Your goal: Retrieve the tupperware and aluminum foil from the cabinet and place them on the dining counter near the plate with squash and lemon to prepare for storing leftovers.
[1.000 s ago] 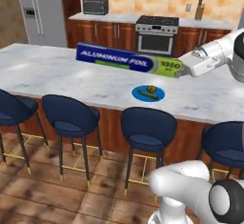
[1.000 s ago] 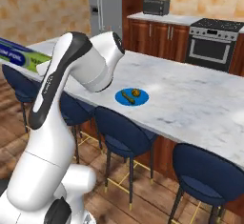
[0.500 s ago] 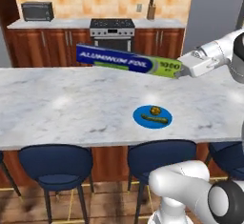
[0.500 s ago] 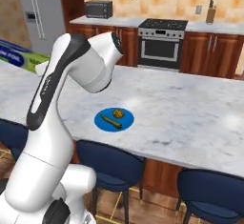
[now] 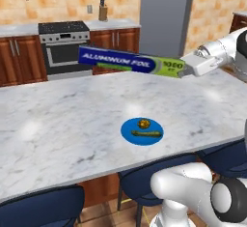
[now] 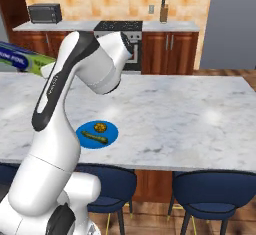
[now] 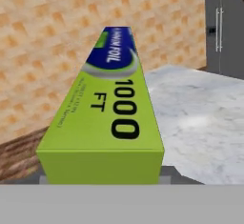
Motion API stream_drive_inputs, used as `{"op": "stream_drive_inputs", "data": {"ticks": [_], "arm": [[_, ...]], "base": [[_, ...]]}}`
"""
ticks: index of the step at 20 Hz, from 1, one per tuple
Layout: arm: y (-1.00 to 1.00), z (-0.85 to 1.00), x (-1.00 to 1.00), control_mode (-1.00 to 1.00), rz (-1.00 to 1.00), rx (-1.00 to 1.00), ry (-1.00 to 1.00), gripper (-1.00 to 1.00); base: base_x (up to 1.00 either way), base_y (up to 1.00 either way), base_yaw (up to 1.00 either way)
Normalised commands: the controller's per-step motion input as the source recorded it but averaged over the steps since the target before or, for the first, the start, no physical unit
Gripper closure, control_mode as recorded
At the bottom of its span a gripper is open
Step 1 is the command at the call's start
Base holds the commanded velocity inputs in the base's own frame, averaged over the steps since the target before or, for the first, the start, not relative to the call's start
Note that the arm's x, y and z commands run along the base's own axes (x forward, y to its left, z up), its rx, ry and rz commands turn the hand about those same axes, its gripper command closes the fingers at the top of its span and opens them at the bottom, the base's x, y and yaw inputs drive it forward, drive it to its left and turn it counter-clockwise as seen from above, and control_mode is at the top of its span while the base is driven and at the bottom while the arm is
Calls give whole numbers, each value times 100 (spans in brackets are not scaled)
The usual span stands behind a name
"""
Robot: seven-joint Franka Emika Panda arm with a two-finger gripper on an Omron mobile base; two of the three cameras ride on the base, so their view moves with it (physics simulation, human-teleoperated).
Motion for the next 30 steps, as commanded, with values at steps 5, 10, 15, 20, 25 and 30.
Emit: {"op": "stream_drive_inputs", "data": {"ticks": [5, 10, 15, 20, 25, 30], "arm": [[-28, -6, 44, -100, -37, -1, 0, 100], [-67, -27, 38, -100, -43, 0, 2, 100], [-76, -67, 20, -100, -45, 0, 18, 100], [-82, -75, 31, -100, -44, -5, 28, 100], [-53, -69, 34, -100, -29, -17, 38, 100], [-28, -62, 45, -100, -17, -18, 39, 100]], "base": [[13, -1, -10], [0, 0, 0], [0, 0, 0], [0, 0, 0], [0, 0, 0], [0, 0, 0]]}}
